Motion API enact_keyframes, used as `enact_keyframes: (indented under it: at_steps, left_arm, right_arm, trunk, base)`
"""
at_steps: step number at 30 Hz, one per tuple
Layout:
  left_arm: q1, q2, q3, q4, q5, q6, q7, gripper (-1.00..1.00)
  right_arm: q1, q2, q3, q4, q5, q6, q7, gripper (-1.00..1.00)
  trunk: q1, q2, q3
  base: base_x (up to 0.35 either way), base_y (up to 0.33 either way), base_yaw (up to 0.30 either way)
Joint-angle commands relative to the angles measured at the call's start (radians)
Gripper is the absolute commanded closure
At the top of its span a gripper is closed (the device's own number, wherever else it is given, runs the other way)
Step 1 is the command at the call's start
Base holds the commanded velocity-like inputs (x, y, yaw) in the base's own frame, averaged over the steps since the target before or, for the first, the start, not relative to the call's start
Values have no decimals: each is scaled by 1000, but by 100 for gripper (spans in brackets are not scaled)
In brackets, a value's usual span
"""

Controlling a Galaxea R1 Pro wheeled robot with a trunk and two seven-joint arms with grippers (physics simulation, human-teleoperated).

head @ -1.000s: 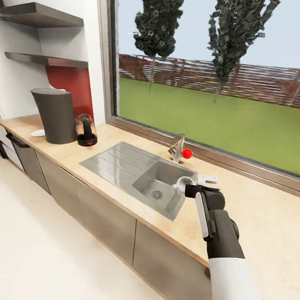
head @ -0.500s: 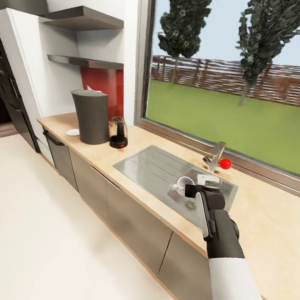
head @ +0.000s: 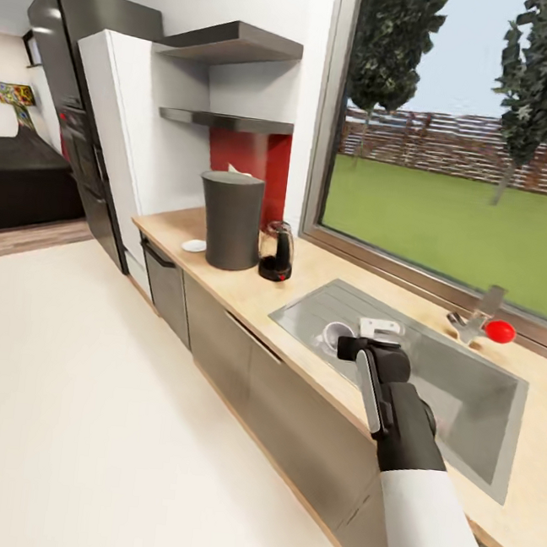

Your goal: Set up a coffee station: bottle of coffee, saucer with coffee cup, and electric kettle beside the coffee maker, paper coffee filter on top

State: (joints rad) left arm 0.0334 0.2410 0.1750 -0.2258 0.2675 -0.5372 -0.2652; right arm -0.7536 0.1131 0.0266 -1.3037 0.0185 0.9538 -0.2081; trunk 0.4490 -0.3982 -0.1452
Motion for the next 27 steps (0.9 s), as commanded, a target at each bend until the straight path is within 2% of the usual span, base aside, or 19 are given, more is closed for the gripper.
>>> enact_keyframes:
  at_steps: [1,27]
  left_arm:
    - [0,0,1,-1,11,2,-9,-100]
    - [0,0,3,-1,11,6,-9,-100]
  right_arm:
    - [-1,0,1,0,1,5,-2,100]
    - [-1,0,1,0,1,5,-2,100]
  trunk:
    - [1,-2,-2]
    - [1,-2,-2]
  base:
    - [208,283,277]
    - [220,280,277]
